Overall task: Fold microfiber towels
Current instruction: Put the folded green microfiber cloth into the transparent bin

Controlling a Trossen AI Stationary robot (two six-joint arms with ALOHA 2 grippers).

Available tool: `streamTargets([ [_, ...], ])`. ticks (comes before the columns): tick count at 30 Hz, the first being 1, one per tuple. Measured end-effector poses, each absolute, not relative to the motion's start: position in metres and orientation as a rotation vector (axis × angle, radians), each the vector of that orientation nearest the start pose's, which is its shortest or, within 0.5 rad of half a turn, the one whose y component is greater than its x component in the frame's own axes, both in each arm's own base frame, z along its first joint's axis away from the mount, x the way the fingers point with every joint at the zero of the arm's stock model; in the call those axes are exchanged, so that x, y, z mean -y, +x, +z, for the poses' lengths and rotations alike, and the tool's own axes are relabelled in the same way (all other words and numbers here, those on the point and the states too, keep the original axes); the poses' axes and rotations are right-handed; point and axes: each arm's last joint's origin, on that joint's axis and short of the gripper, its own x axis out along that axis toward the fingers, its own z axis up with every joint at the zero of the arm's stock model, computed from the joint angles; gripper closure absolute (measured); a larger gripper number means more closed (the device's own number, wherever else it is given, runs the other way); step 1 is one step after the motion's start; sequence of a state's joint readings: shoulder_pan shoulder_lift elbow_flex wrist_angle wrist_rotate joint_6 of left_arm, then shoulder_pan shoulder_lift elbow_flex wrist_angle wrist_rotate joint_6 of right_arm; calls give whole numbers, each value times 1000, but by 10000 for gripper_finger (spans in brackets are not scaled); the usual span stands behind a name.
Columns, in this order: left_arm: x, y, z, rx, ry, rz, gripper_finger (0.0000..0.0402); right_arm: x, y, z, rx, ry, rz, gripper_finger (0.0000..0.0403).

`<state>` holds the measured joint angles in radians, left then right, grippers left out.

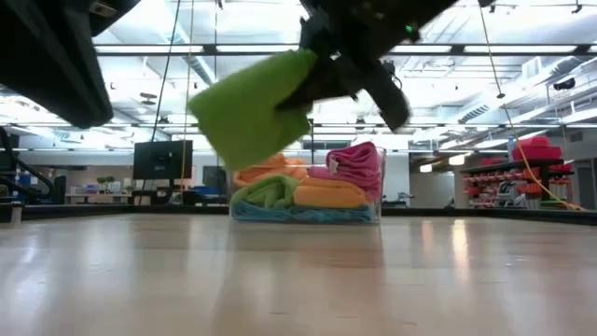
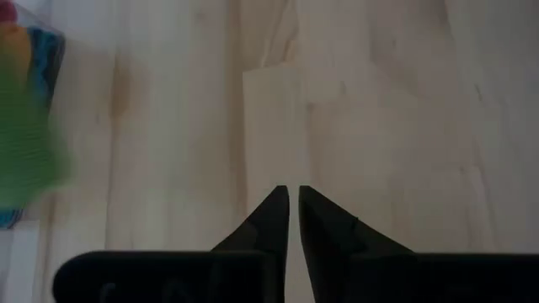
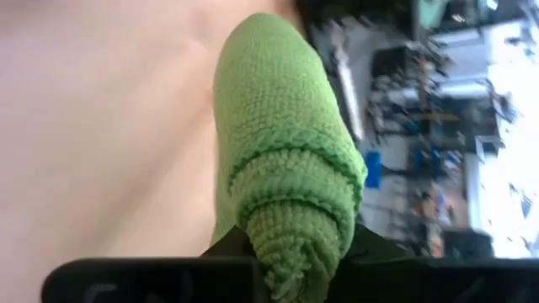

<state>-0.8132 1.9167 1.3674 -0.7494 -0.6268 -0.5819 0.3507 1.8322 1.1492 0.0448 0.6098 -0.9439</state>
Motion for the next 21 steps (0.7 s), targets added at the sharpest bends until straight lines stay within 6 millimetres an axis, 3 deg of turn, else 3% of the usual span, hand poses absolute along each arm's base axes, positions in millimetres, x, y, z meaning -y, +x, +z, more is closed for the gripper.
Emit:
streamTargets([
  [5,261,268,187,-958,331,123,376,-74,376,220,-690,-1244,-97,353],
  [13,261,268,187,-963,379,99,387,7,386,223,-823,-1350,-236,352],
  [17,259,270,187,-966,393,96,384,33,390,231,-787,-1420,-261,352],
  [21,256,273,187,-968,387,108,380,54,393,226,-783,-1464,-251,354],
])
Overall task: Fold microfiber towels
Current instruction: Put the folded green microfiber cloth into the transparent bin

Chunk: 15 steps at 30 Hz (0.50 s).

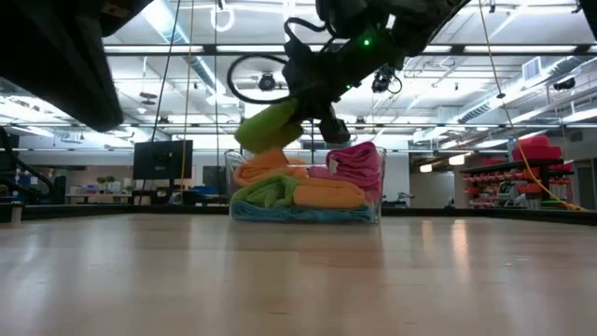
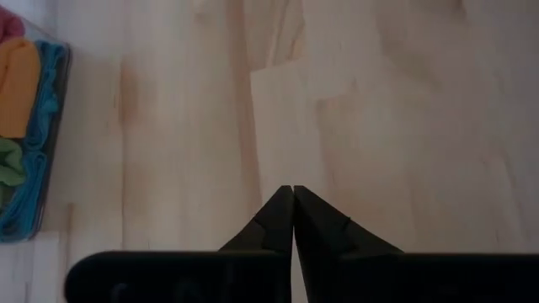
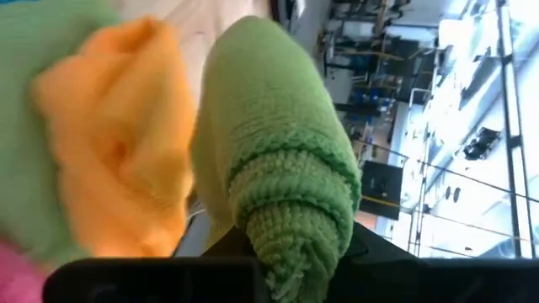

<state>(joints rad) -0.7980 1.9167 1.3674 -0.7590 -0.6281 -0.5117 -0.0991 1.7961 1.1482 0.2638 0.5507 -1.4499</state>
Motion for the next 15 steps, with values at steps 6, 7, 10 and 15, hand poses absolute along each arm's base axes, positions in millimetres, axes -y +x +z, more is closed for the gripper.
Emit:
streamTargets([
  [6,253,273,187,-978,395,115,387,57,394,228,-677,-1416,-189,356],
  [7,253,273,187,-983,400,116,388,55,394,230,-652,-1401,-173,356],
  [10,253,272,186,-988,406,116,388,56,395,236,-612,-1420,-192,357],
  [15,253,272,186,-988,405,116,377,71,392,229,-679,-1436,-176,357],
])
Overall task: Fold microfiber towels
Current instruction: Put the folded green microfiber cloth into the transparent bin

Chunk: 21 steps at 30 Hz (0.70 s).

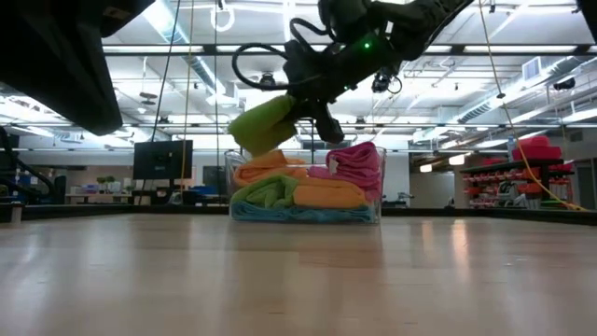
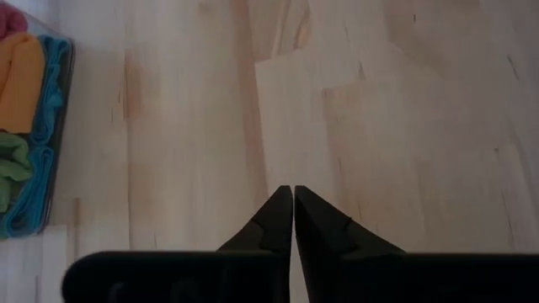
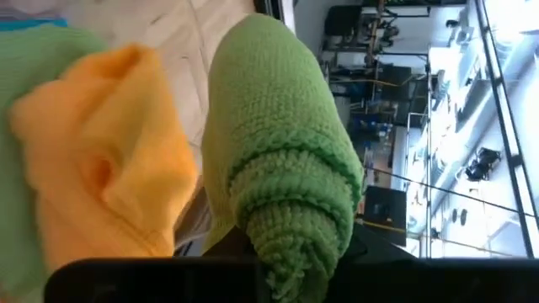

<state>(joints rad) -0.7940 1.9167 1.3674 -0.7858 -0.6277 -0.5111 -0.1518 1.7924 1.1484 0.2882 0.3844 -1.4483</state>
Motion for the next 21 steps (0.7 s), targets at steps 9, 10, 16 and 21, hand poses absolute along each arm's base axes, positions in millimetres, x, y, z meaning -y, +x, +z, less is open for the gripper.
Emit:
streamTargets([
  [9,252,275,187,-981,392,121,387,70,399,169,-862,-1442,55,354],
  [10,251,275,187,-981,392,121,388,68,400,169,-857,-1441,57,351],
  [16,252,275,187,-982,394,120,381,69,399,173,-829,-1375,55,321],
  [21,252,275,187,-982,393,120,375,72,397,171,-847,-1312,49,271],
])
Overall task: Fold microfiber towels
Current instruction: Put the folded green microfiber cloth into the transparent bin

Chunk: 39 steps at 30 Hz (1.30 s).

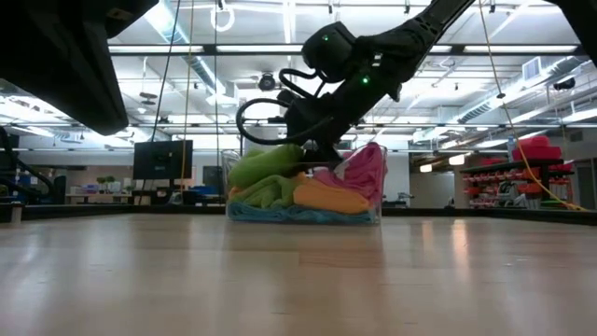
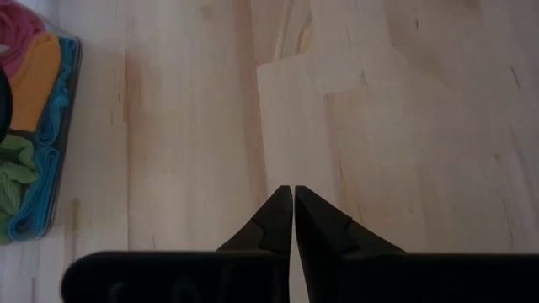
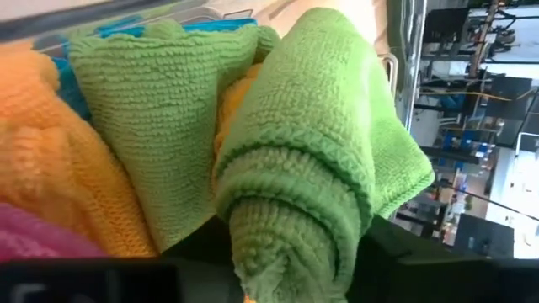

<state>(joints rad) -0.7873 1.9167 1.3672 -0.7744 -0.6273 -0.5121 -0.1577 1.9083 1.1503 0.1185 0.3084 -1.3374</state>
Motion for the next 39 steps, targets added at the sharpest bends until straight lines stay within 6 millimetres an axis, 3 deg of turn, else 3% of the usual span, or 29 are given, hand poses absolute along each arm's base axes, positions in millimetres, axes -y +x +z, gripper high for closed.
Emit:
streamTargets([
  [5,252,274,187,-981,393,119,381,69,394,176,-852,-1329,66,212],
  [11,252,274,186,-988,399,120,390,69,384,205,-811,-1289,36,160],
  [20,251,274,186,-988,398,122,378,66,362,237,-819,-1200,20,139],
  [23,251,274,186,-987,396,120,384,63,356,251,-762,-1095,-13,139],
  [28,251,274,186,-988,397,120,392,52,356,276,-488,-769,44,139],
  [33,251,274,186,-990,398,121,379,41,368,277,-349,-653,58,139],
  [39,250,275,186,-989,394,124,377,54,389,254,-340,-521,-8,139],
])
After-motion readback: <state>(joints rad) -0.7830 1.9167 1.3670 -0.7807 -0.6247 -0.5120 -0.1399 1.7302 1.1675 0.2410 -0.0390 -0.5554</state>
